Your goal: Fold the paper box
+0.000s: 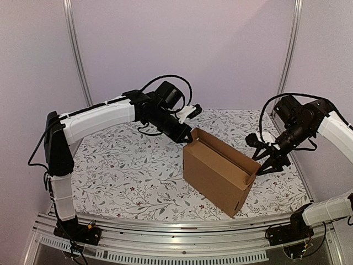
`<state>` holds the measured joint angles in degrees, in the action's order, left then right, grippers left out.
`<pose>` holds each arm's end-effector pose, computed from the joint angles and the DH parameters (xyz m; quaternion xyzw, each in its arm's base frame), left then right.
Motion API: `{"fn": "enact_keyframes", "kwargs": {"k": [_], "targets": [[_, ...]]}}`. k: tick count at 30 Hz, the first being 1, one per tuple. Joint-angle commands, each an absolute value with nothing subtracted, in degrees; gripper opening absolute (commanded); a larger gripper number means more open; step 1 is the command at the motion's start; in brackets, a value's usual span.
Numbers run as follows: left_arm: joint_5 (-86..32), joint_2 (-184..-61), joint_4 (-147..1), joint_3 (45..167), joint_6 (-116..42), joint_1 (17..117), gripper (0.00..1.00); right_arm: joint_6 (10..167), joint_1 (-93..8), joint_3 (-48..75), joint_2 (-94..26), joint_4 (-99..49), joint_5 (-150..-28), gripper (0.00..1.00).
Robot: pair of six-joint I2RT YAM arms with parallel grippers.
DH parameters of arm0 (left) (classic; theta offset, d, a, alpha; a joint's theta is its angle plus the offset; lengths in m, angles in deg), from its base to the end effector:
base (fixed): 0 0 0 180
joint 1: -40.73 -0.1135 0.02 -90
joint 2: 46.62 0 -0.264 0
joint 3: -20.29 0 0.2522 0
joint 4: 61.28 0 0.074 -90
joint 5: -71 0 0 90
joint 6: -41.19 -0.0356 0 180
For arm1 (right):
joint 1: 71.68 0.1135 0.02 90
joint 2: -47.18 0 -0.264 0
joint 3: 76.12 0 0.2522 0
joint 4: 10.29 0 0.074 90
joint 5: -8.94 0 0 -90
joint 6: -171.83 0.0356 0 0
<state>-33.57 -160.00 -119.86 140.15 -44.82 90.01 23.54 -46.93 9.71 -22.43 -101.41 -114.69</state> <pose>0.2815 -0.3408 0.2987 0.3992 0.8500 -0.2516 0.2342 0.1708 0.1005 0.3313 -0.6575 0.6853 0.2383 0.2032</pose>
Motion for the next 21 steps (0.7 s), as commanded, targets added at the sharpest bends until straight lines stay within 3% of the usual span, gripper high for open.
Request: {"fn": "enact_keyframes", "kwargs": {"k": [1, 7, 13, 21], "targets": [[-33.6, -159.7, -122.6, 137.7, -43.9, 91.6, 0.0, 20.5, -46.5, 16.8, -20.8, -118.0, -106.1, 0.6], [-33.3, -159.9, -122.4, 138.0, -43.9, 92.0, 0.0, 14.4, -46.5, 29.0, -21.2, -126.9, -102.9, 0.67], [-32.9, -160.3, -121.9, 138.0, -43.5, 92.7, 0.0, 11.3, -44.0, 27.9, -21.4, -127.4, -98.2, 0.66], [-32.8, -161.6, -123.0, 139.6, -43.4, 93.0, 0.0, 16.2, -21.1, 29.7, -21.4, -127.4, -85.4, 0.59]]}}
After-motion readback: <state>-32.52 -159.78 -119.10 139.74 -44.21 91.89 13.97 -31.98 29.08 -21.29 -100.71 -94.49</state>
